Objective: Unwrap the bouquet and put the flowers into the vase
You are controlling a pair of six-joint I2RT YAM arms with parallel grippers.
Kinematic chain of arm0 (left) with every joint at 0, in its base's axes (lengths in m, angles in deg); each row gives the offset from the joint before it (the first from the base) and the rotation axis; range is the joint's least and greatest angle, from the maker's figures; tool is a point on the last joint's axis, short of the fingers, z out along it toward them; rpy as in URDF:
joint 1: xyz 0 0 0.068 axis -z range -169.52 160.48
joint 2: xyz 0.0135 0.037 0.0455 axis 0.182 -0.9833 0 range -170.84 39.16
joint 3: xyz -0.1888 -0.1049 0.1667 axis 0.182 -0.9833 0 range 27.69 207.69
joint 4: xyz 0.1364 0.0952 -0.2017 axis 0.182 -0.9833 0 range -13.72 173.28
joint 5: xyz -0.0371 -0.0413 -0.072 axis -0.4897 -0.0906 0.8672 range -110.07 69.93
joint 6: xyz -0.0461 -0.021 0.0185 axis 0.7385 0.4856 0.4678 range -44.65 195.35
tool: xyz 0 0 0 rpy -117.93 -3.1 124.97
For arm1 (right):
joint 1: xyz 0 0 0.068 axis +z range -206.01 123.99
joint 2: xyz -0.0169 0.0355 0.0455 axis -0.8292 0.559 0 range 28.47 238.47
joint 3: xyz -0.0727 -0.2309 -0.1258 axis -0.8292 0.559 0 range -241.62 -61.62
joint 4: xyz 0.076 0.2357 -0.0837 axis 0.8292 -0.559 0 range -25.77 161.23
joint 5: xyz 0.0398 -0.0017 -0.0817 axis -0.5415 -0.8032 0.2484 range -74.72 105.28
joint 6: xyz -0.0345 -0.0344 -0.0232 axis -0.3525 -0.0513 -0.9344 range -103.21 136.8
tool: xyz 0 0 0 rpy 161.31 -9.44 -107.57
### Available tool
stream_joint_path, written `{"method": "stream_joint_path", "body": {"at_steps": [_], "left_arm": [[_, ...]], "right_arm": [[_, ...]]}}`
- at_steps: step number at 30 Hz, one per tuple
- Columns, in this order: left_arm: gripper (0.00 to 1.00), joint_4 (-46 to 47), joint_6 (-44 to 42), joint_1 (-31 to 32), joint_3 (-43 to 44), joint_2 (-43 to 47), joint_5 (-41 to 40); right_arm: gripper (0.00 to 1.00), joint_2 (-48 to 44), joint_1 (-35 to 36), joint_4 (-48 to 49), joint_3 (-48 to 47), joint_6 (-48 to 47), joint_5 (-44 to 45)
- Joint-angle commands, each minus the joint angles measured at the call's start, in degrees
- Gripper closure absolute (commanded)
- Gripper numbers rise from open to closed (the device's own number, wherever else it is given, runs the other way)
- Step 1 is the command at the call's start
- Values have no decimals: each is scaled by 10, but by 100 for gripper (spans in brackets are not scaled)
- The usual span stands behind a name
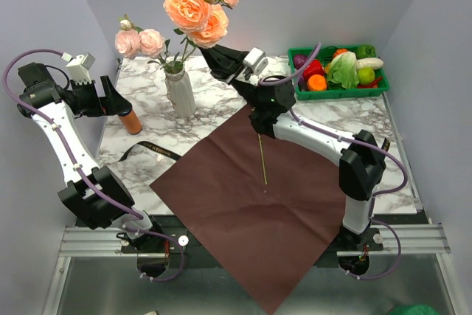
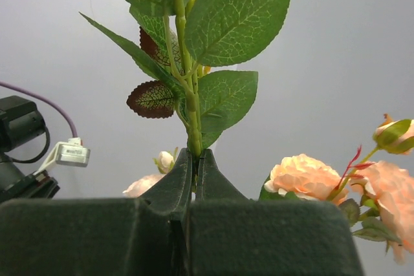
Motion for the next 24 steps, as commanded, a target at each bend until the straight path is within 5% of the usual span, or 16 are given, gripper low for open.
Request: {"method": "stream_joint_path", "body": {"at_steps": [1,24], "left_arm": [[1,3,-6,-4,-1,11,4],[1,1,-16,-5,-5,5,8]], "right_arm": [[99,-14,1,38,8,-45,24],[99,-101,-8,106,117,-15,13]]}}
